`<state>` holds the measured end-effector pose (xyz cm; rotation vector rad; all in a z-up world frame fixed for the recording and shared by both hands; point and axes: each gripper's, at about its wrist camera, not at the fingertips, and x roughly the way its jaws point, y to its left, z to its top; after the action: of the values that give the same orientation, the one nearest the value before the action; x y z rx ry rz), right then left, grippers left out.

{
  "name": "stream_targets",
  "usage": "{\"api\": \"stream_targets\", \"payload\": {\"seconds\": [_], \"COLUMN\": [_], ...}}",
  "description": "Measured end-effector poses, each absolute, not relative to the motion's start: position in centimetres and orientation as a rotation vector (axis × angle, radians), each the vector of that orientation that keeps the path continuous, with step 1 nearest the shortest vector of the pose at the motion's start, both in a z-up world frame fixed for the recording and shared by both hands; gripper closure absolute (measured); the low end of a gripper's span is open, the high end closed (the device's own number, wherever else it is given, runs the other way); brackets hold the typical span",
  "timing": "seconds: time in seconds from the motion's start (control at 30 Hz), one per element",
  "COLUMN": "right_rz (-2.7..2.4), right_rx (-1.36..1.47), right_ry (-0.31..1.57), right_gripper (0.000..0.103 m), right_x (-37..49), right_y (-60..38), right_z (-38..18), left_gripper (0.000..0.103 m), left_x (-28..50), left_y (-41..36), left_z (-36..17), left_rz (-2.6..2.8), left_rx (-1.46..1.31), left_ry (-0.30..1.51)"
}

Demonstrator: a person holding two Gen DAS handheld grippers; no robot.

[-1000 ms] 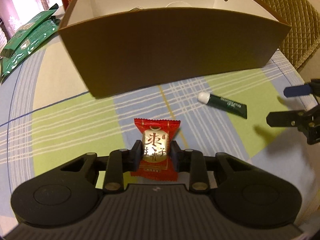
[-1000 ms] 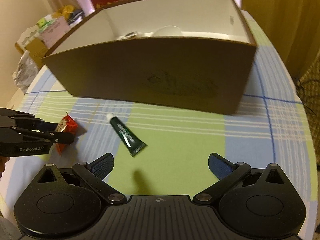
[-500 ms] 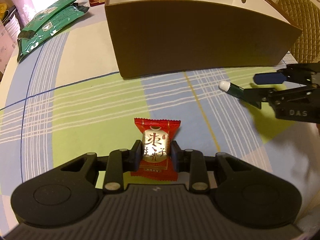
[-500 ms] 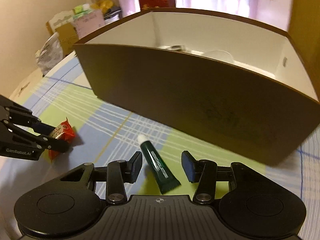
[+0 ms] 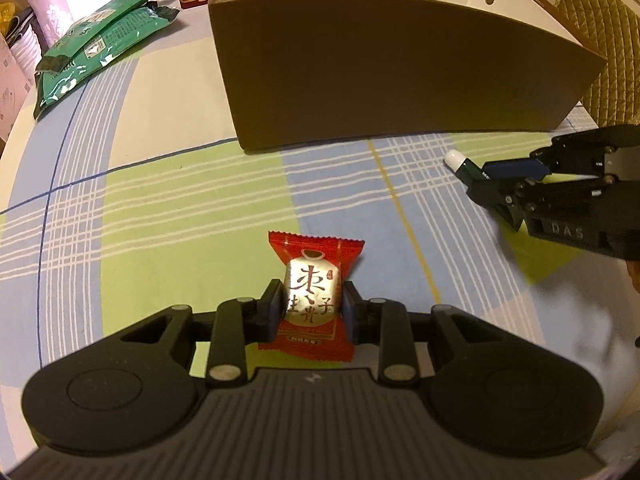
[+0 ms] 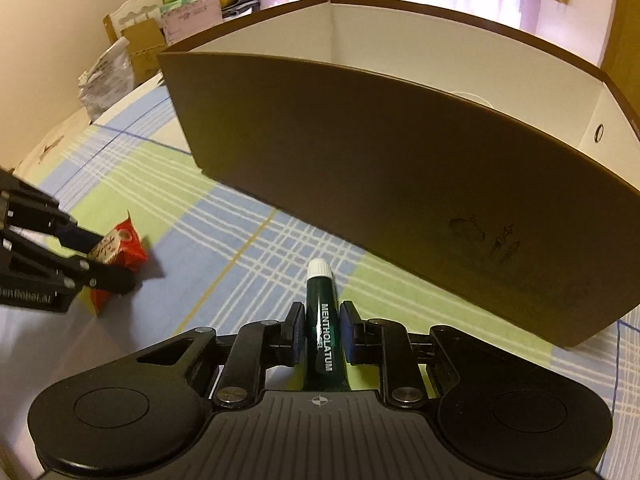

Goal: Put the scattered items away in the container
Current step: 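Lift the candy packet and lip gel tube with both tools over the box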

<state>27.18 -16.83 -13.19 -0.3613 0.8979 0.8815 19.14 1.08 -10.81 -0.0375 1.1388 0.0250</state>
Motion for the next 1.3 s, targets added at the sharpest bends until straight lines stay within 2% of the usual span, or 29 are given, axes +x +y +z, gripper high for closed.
{"api": "stream_targets", "payload": {"seconds": [0.23,0.3,0.7,1.0,1.3], "right_rz": [0.872,0.866,0.807,0.761,0.777], "right_rx": [-0.416,-0.416,-0.249,-0.131,-0.037], "right_ry": [0.880,0.890,0.979,1.000,0.941], "right_gripper": [0.079,0.083,0.083,0.083,0.083], "right_x": [26.6,26.4,26.0,26.1,26.7], "right_y": [-16.2,-16.4,-21.4,-24.1,-25.2], "right_z": [-13.2,-13.1,-11.5,-9.8,-6.6], "left_gripper": [0.078,0.078,0.079,0.080,0.080], "left_x": [19.0,19.0,18.5,19.0,19.8], "left_y": [1.0,1.0,-0.1,-1.1,-2.0], "left_z": [-10.9,-10.9,-10.1,-7.9,-4.6], "left_rz": [0.014,0.005,-0.050,-0.085,-0.120], "left_rx": [-0.028,-0.031,-0.016,-0.003,0.015], "left_ry": [1.135,1.135,1.109,1.073,0.994]}}
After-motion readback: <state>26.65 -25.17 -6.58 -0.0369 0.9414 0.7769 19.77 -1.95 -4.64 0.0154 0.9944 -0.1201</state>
